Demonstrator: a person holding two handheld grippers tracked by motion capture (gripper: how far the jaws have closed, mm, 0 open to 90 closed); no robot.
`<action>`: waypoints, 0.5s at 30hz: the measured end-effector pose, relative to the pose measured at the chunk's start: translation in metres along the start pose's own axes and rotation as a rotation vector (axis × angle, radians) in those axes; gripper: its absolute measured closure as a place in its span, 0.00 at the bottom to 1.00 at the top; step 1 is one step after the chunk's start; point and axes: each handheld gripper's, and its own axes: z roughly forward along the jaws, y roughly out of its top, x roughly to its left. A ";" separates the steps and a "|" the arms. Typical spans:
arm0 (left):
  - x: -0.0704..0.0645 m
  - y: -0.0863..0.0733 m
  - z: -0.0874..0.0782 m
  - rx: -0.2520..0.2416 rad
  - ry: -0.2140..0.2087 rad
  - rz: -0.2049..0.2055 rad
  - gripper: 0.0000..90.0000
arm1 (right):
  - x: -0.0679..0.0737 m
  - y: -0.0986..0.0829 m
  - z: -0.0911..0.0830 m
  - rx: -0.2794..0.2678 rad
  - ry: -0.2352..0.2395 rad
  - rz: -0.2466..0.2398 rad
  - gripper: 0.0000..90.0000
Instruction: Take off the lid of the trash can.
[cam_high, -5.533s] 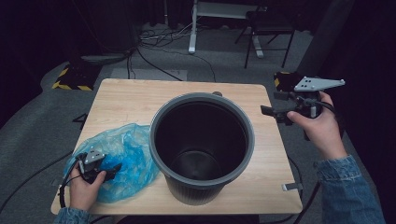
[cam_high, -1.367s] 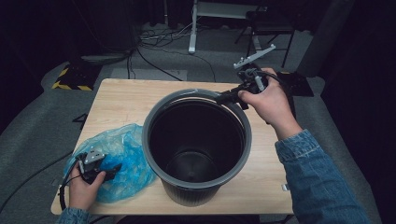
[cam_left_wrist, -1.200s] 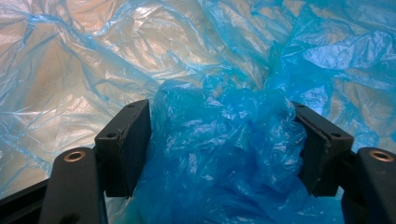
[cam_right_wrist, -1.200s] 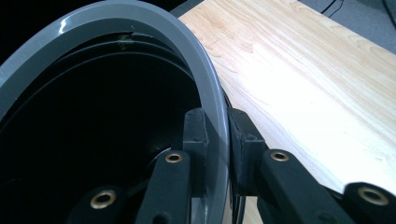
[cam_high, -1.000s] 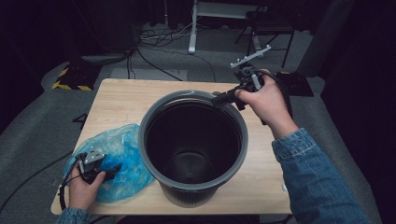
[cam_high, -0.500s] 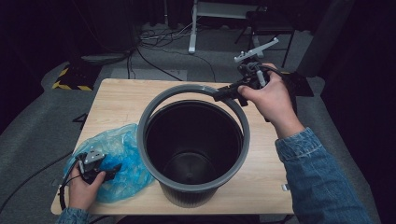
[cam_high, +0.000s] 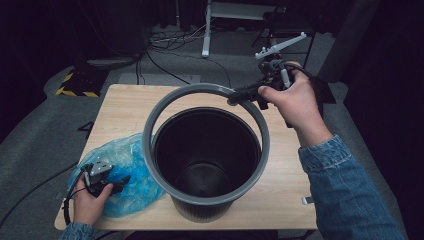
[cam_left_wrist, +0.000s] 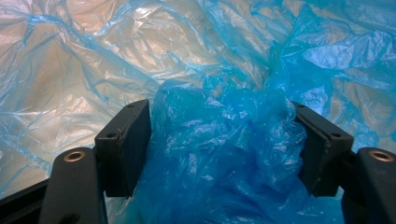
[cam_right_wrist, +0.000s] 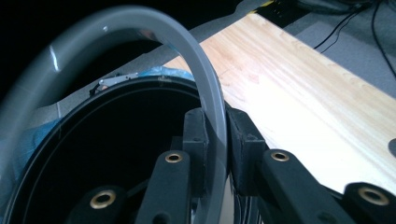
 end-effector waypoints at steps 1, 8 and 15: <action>0.000 0.000 0.000 0.000 0.002 0.000 0.31 | 0.001 0.002 -0.005 -0.013 -0.002 -0.001 0.88; 0.000 0.000 0.000 0.000 0.000 0.000 0.31 | -0.002 0.007 -0.020 -0.022 -0.072 -0.010 0.88; 0.000 0.000 0.000 -0.001 0.000 0.000 0.31 | -0.017 0.001 -0.026 -0.031 -0.101 0.004 0.88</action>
